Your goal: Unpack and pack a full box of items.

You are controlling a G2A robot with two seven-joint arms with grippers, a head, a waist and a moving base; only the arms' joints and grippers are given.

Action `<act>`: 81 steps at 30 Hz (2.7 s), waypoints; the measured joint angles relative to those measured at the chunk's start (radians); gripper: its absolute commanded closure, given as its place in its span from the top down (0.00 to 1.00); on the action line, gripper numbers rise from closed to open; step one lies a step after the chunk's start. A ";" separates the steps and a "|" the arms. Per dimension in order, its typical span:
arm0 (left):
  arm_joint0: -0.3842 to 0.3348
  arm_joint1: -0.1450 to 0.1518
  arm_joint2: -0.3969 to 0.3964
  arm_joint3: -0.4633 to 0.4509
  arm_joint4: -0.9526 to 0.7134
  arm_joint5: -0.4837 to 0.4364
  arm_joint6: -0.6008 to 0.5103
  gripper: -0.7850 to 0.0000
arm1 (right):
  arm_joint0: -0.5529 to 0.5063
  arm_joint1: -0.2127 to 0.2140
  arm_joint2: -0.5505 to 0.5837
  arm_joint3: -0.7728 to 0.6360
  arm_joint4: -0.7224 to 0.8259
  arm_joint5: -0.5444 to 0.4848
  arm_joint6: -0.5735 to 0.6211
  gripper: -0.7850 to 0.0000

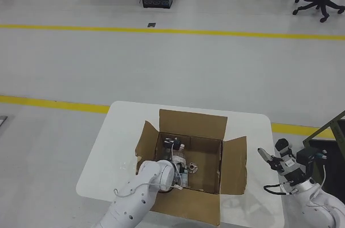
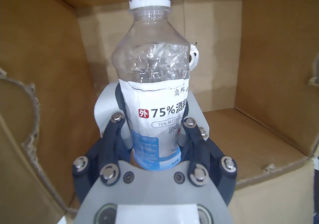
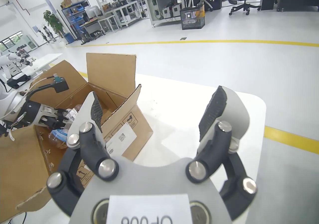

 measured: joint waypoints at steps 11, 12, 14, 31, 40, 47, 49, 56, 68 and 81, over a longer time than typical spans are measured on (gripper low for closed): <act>0.074 0.018 -0.068 -0.209 -0.014 -0.019 -0.067 0.00 | 0.000 0.000 0.000 0.000 0.000 0.000 0.000 1.00; 0.082 0.020 -0.074 -0.225 -0.013 -0.019 -0.072 0.00 | 0.000 0.000 0.000 0.000 0.000 0.000 0.000 1.00; 0.101 0.024 -0.089 -0.266 -0.013 -0.019 -0.085 0.00 | 0.000 0.000 0.000 0.000 0.000 0.000 0.000 1.00; 0.169 0.046 -0.190 -0.474 -0.013 -0.016 -0.138 0.00 | 0.000 0.000 0.000 0.000 0.000 0.000 0.000 1.00; 0.173 0.055 -0.245 -0.552 0.002 -0.017 -0.167 0.00 | 0.000 0.000 0.000 0.000 0.000 0.000 0.000 1.00; 0.161 0.060 -0.277 -0.583 -0.001 -0.018 -0.176 0.00 | 0.000 0.000 0.000 0.000 0.000 0.000 0.000 1.00; 0.158 0.061 -0.288 -0.591 -0.003 -0.019 -0.178 0.00 | 0.000 0.000 0.000 0.000 0.000 0.000 0.000 1.00; 0.158 0.067 -0.339 -0.627 -0.009 -0.019 -0.179 0.00 | 0.000 0.000 0.000 0.000 0.000 0.000 0.000 1.00; 0.178 0.075 -0.398 -0.641 -0.018 -0.008 -0.140 0.00 | 0.000 0.000 0.000 0.000 0.000 0.000 0.000 1.00; 0.175 0.084 -0.429 -0.624 -0.032 -0.024 -0.147 0.00 | 0.021 -0.006 -0.009 0.049 0.025 0.029 0.031 1.00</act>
